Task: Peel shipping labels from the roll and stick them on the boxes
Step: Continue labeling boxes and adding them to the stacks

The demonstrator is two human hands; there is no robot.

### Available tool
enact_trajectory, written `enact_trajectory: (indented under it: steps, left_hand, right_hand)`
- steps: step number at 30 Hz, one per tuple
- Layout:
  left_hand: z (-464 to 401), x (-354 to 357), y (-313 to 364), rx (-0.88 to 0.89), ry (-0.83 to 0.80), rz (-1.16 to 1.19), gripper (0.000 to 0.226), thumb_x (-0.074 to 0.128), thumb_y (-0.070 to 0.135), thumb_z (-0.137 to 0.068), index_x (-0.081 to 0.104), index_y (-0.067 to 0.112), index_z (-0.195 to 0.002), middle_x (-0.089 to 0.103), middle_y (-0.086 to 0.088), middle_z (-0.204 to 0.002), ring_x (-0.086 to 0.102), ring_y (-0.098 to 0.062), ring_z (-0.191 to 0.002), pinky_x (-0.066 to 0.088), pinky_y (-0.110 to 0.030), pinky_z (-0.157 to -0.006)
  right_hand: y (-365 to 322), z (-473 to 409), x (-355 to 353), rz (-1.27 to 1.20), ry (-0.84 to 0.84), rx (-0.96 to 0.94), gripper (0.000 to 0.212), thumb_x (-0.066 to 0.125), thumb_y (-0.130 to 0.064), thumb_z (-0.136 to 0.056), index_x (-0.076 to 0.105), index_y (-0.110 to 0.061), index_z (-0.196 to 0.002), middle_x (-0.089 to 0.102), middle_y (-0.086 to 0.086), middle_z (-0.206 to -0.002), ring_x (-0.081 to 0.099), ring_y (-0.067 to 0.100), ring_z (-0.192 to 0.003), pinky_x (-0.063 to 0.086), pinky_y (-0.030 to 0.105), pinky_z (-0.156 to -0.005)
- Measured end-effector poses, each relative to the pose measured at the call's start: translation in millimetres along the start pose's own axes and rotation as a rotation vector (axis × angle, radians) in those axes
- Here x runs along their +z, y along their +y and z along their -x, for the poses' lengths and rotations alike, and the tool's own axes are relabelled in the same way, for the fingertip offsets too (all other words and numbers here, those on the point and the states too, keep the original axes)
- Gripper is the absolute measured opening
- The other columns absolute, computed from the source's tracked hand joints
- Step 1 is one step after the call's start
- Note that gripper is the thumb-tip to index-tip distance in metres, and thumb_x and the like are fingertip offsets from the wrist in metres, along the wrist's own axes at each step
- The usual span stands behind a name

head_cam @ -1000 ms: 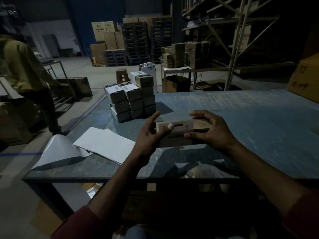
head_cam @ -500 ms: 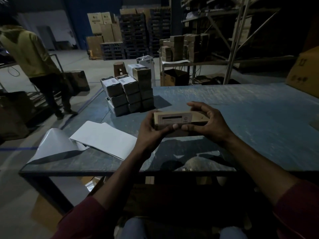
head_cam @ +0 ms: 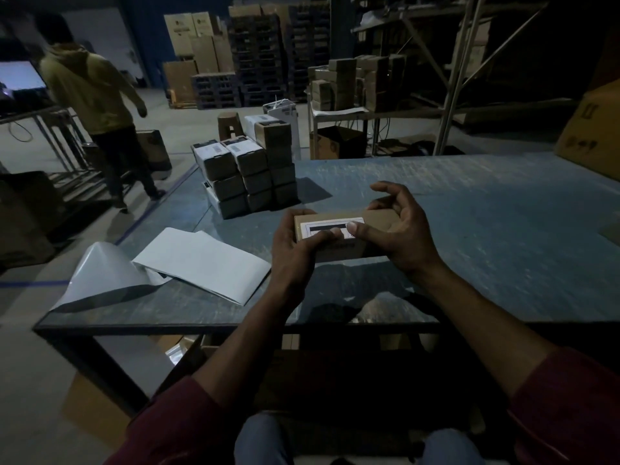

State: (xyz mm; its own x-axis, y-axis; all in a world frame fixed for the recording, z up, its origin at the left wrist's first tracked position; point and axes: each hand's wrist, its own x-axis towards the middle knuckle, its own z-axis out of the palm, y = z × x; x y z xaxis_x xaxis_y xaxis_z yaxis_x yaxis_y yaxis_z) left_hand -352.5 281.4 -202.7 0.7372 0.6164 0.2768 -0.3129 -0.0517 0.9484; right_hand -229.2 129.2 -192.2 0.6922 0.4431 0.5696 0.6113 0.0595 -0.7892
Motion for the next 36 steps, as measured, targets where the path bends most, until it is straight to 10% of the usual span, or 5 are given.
enact_trajectory:
  steps: [14, 18, 24, 28, 36]
  left_hand:
    - [3, -4, 0, -0.059, 0.035, 0.004, 0.004, 0.072, 0.027, -0.083, 0.071, 0.031, -0.081, 0.073, -0.003, -0.085, 0.070, -0.023, -0.085, 0.055, -0.042, -0.074]
    - [-4, -7, 11, -0.201, 0.163, -0.015, 0.018, 0.060, 0.024, -0.094, 0.072, 0.023, -0.081, 0.074, -0.003, -0.082, 0.072, -0.033, -0.090, 0.057, -0.053, -0.080]
    - [-18, -30, 42, -0.494, 0.268, 0.109, 0.029, 0.046, 0.031, -0.106, 0.062, 0.015, -0.088, 0.071, -0.014, -0.077, 0.068, -0.036, -0.085, 0.058, -0.061, -0.093]
    - [-29, -58, 47, -0.557, 0.162, 0.097, 0.063, 0.034, 0.072, -0.103, 0.066, 0.019, -0.112, 0.076, -0.020, -0.105, 0.071, -0.038, -0.100, 0.058, -0.057, -0.095]
    - [-39, -125, 21, -0.020, 0.474, -0.609, 0.032, 0.062, 0.050, -0.101, 0.067, 0.023, -0.119, 0.072, 0.001, -0.111, 0.067, -0.017, -0.093, 0.047, -0.032, -0.081]
  right_hand:
    - [-1, 9, 14, 0.028, 0.054, 0.006, 0.045, 0.088, -0.019, -0.082, 0.066, -0.020, -0.121, 0.067, -0.001, -0.102, 0.063, 0.004, -0.095, 0.049, 0.019, -0.080]
    - [0, 3, 18, -0.001, 0.025, 0.035, 0.023, 0.072, -0.028, -0.090, 0.070, -0.024, -0.113, 0.070, -0.004, -0.113, 0.065, 0.004, -0.105, 0.057, 0.037, -0.091]
    - [-12, -9, 11, -0.041, -0.268, 0.169, 0.059, 0.087, -0.028, -0.083, 0.058, -0.038, -0.134, 0.059, -0.010, -0.133, 0.061, 0.007, -0.121, 0.058, 0.028, -0.087]
    - [-19, -24, 30, -0.166, -0.287, 0.317, 0.045, 0.081, -0.016, -0.087, 0.066, -0.022, -0.129, 0.067, -0.004, -0.120, 0.070, 0.014, -0.106, 0.063, 0.029, -0.078]
    - [-2, -96, 108, -0.137, -0.209, 0.654, 0.040, 0.082, -0.009, -0.087, 0.066, 0.000, -0.123, 0.074, 0.019, -0.105, 0.069, 0.024, -0.082, 0.051, 0.037, -0.072]
